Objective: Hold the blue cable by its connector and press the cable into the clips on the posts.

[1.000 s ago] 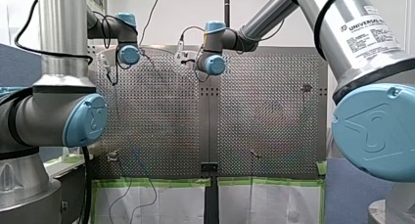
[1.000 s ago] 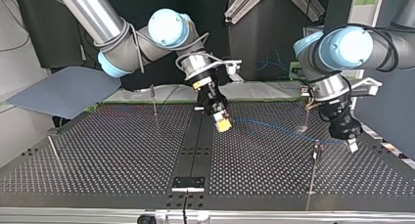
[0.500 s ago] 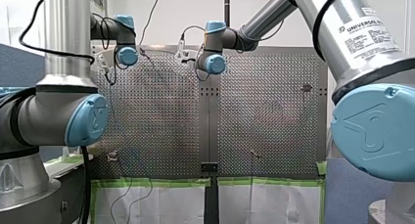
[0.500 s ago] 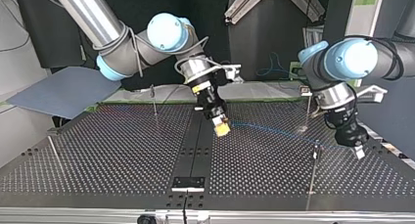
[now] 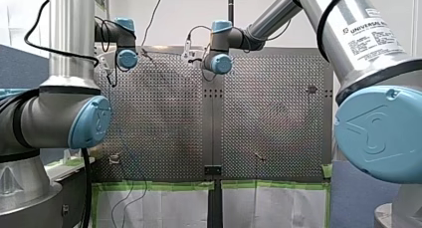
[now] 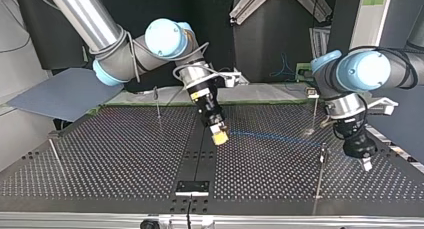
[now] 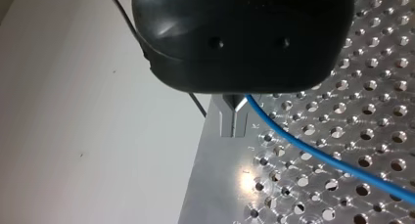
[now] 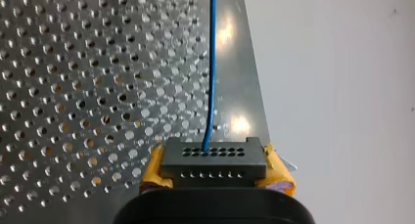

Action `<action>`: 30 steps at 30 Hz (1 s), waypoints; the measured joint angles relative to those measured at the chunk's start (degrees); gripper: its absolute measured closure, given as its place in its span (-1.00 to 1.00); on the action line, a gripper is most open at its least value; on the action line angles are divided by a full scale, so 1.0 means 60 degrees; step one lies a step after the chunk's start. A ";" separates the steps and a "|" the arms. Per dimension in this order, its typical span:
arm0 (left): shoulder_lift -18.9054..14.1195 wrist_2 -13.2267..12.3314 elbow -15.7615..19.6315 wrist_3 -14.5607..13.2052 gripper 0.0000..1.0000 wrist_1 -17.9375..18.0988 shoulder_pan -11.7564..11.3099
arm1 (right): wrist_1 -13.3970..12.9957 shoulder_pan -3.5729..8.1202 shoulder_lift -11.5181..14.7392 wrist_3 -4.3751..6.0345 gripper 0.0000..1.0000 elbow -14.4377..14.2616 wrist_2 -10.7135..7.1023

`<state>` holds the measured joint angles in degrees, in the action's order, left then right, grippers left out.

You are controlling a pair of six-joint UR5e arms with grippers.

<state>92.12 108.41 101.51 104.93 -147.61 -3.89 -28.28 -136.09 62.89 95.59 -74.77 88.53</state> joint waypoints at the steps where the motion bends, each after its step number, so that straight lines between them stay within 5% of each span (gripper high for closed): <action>1: 0.0008 -0.0041 -0.0015 0.0004 1.00 0.0003 -0.0010 | 0.0015 0.0024 0.0001 -0.0004 1.00 0.0010 0.0021; 14: 0.0264 -0.0777 -0.0391 0.0452 1.00 0.0005 -0.0281 | 0.0068 0.0370 0.0001 -0.0145 1.00 0.0178 0.0012; 23: 0.0509 -0.1136 -0.0549 0.0721 1.00 0.0152 -0.0509 | 0.0066 0.0662 -0.0025 -0.0258 1.00 0.0290 -0.0280; 30: 0.0592 -0.1464 -0.0723 0.0950 1.00 0.0260 -0.0586 | 0.0107 0.0832 -0.0358 -0.0252 1.00 0.0529 -0.0370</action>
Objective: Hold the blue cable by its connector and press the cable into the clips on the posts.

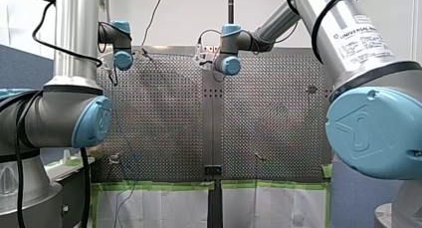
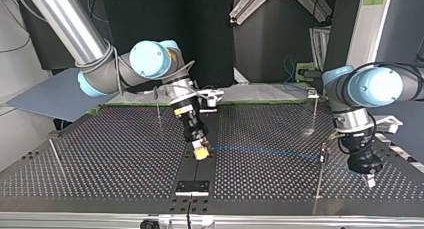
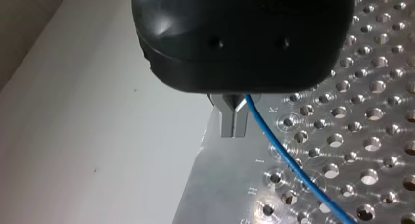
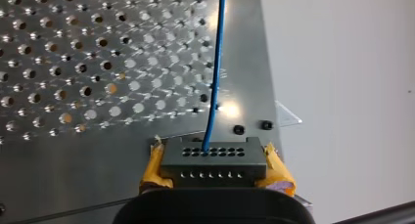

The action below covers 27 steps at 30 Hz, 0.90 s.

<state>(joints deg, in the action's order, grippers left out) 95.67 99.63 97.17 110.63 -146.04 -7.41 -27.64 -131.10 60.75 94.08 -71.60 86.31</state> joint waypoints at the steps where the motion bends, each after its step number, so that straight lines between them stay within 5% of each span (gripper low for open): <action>1: 0.0064 -0.0066 -0.0050 0.0005 1.00 -0.0010 0.0002 | 0.0019 0.0012 -0.0075 0.0001 1.00 0.0069 -0.0011; 16: 0.0453 -0.0395 -0.0425 0.0103 1.00 -0.0067 -0.0004 | 0.0282 0.0186 -0.0394 0.0145 1.00 0.0977 -0.0221; 27: 0.0705 -0.0526 -0.0434 0.0090 1.00 -0.0092 0.0024 | 0.0349 0.0350 -0.0491 0.0225 1.00 0.1078 -0.0413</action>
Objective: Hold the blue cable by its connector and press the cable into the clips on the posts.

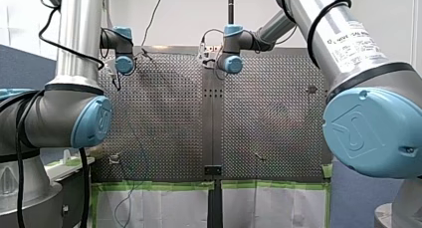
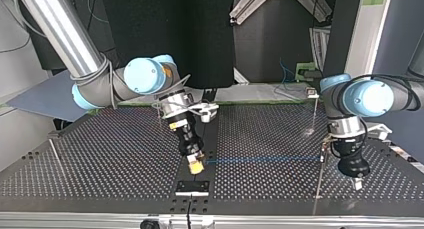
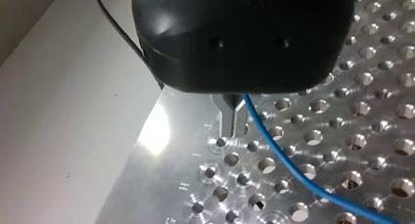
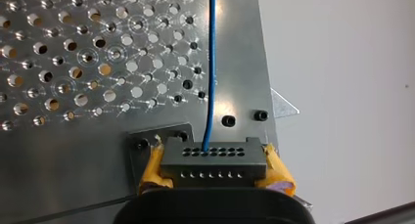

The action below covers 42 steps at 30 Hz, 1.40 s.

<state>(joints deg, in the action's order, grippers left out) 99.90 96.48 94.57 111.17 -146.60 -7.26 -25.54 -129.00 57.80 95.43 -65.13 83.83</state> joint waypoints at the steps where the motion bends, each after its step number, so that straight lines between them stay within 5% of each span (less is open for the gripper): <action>1: 0.0005 -0.0019 0.0000 0.0000 1.00 -0.0001 0.0002 | 0.0012 0.0008 -0.0007 0.0013 1.00 0.0001 -0.0037; 9: 0.0012 -0.0177 0.0006 -0.0019 0.87 -0.0046 0.0023 | 0.0090 0.0017 -0.0055 0.0046 1.00 0.0006 -0.0095; 10: 0.0011 -0.0183 0.0006 -0.0032 0.55 -0.0047 0.0024 | 0.0100 0.0016 -0.0058 0.0046 1.00 0.0006 -0.0096; 11: 0.0012 -0.0180 0.0007 -0.0033 0.43 -0.0051 0.0024 | 0.0122 0.0012 -0.0064 0.0041 1.00 0.0006 -0.0097; 15: 0.0010 -0.0176 0.0005 -0.0013 0.23 -0.0095 0.0015 | 0.0214 -0.0015 -0.0079 0.0013 1.00 0.0007 -0.0096; 17: 0.0011 -0.0273 0.0008 -0.0005 -0.21 -0.0115 -0.0001 | 0.0244 -0.0025 -0.0083 0.0001 1.00 0.0007 -0.0093; 18: 0.0011 -0.0339 0.0008 -0.0010 -0.21 -0.0133 -0.0009 | 0.0257 -0.0027 -0.0084 -0.0004 1.00 0.0006 -0.0093; 20: 0.0008 -0.0463 0.0009 -0.0036 -0.88 -0.0199 -0.0022 | 0.0287 -0.0030 -0.0085 -0.0019 1.00 0.0006 -0.0090; 22: 0.0009 -0.0501 0.0009 -0.0105 -1.00 -0.0299 -0.0010 | 0.0305 -0.0031 -0.0086 -0.0030 1.00 0.0006 -0.0087; 37: -0.0107 0.0602 0.0012 -0.1223 -1.00 -0.1638 0.0043 | 0.0404 -0.0093 -0.0091 -0.0064 1.00 0.0006 -0.0085; 42: -0.0281 0.0425 0.0032 -0.1137 -1.00 -0.2066 0.0053 | 0.0417 -0.0097 -0.0090 -0.0079 1.00 0.0006 -0.0077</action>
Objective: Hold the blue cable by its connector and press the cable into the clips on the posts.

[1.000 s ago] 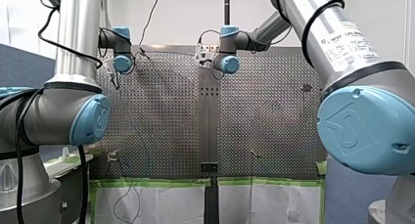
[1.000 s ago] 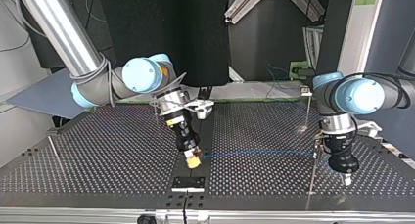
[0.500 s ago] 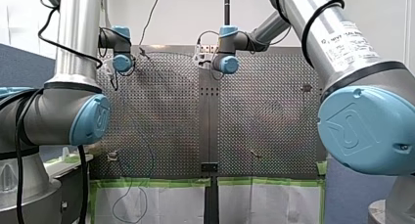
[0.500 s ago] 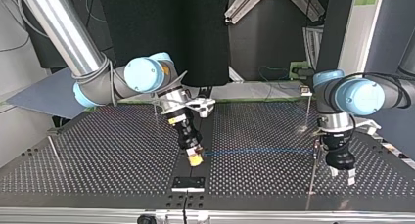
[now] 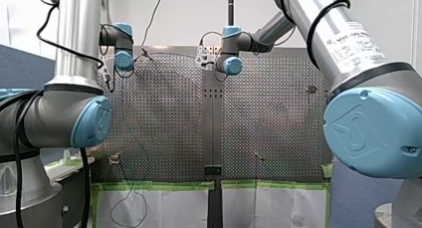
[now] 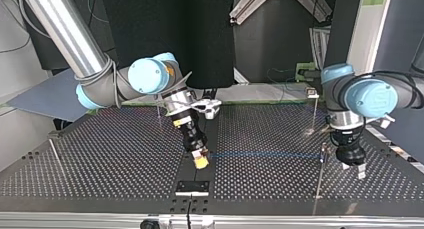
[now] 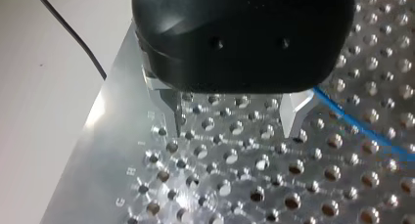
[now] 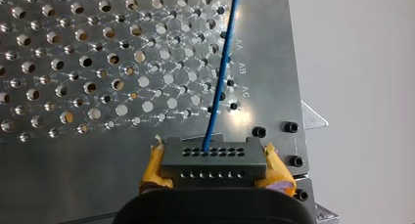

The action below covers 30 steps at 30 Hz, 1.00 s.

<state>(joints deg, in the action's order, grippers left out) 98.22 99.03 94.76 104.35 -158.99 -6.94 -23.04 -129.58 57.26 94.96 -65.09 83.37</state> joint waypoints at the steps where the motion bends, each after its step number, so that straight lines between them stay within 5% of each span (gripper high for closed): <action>1: -0.0052 -0.0086 0.0007 0.0030 -1.00 -0.0102 0.0004 | 0.0000 0.0000 0.0001 -0.0001 1.00 0.0000 0.0003; 18: -0.1112 -0.0965 0.0600 0.0507 -1.00 -0.1467 -0.0107 | 0.0015 0.0003 0.0002 -0.0023 1.00 0.0001 0.0009; 30: -0.1544 -0.1996 0.0721 0.0673 -1.00 -0.2347 -0.0110 | 0.0032 0.0022 0.0002 -0.0032 1.00 0.0002 0.0009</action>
<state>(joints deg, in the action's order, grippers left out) 88.96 87.05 99.08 108.39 -173.08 -7.60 -22.85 -129.45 57.27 94.76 -65.08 83.42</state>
